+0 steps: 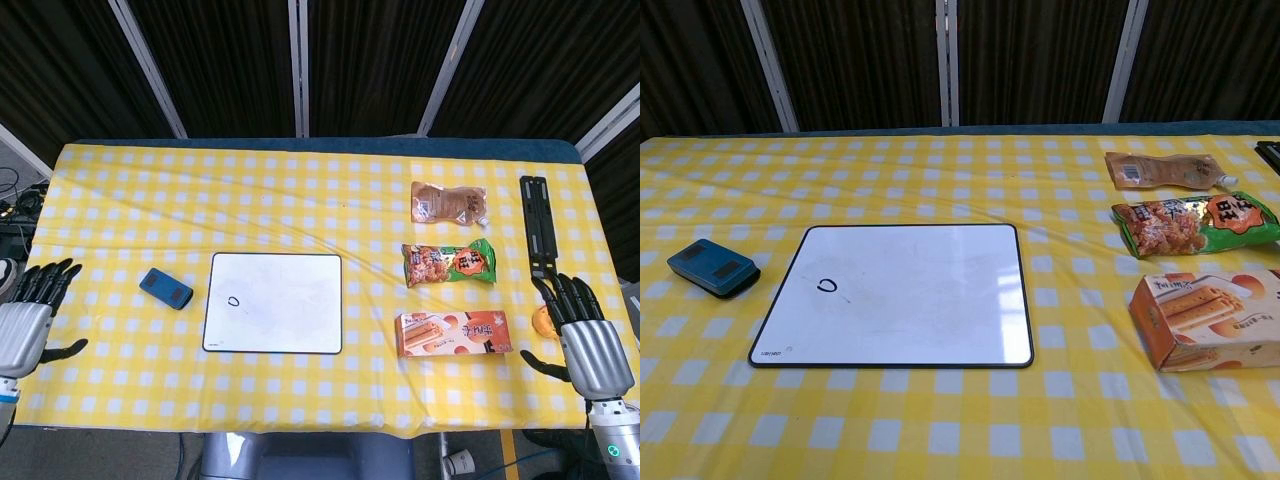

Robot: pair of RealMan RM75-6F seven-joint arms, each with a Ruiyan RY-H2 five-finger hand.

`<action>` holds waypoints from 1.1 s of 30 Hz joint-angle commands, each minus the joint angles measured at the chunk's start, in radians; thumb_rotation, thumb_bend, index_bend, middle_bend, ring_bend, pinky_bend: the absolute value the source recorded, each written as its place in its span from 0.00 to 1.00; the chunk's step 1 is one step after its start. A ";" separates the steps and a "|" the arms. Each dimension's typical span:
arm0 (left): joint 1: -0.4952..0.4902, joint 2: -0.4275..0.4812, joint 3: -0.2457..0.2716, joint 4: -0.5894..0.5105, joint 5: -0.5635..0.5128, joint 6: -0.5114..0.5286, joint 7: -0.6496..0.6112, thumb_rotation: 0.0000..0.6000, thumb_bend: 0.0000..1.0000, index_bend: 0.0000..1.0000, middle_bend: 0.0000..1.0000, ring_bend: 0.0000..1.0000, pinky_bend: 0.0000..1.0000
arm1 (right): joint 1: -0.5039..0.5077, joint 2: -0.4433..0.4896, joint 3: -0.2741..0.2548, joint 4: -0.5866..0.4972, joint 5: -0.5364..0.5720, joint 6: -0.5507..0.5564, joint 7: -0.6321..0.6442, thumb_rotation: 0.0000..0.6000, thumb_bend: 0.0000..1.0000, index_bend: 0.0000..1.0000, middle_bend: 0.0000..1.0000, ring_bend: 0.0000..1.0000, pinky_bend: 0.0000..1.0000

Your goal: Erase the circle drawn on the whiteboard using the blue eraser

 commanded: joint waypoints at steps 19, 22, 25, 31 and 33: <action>-0.374 -0.422 0.030 0.678 0.081 -0.415 -0.127 1.00 0.19 0.16 0.09 0.15 0.24 | 0.032 -0.044 0.020 0.040 0.111 -0.092 -0.076 1.00 0.00 0.00 0.00 0.00 0.00; -0.384 -0.446 0.041 0.714 0.100 -0.396 -0.147 1.00 0.20 0.19 0.12 0.18 0.27 | 0.031 -0.046 0.021 0.043 0.118 -0.093 -0.079 1.00 0.00 0.00 0.00 0.00 0.00; -0.390 -0.462 0.048 0.741 0.106 -0.385 -0.160 1.00 0.20 0.20 0.14 0.21 0.30 | 0.031 -0.047 0.021 0.046 0.122 -0.095 -0.081 1.00 0.00 0.00 0.00 0.00 0.00; -0.404 -0.476 0.058 0.755 0.101 -0.393 -0.165 1.00 0.20 0.24 0.21 0.28 0.35 | 0.028 -0.045 0.019 0.045 0.122 -0.091 -0.082 1.00 0.00 0.00 0.00 0.00 0.00; -0.409 -0.483 0.060 0.759 0.093 -0.404 -0.162 1.00 0.20 0.24 0.21 0.28 0.36 | 0.027 -0.044 0.018 0.043 0.120 -0.088 -0.082 1.00 0.00 0.00 0.00 0.00 0.00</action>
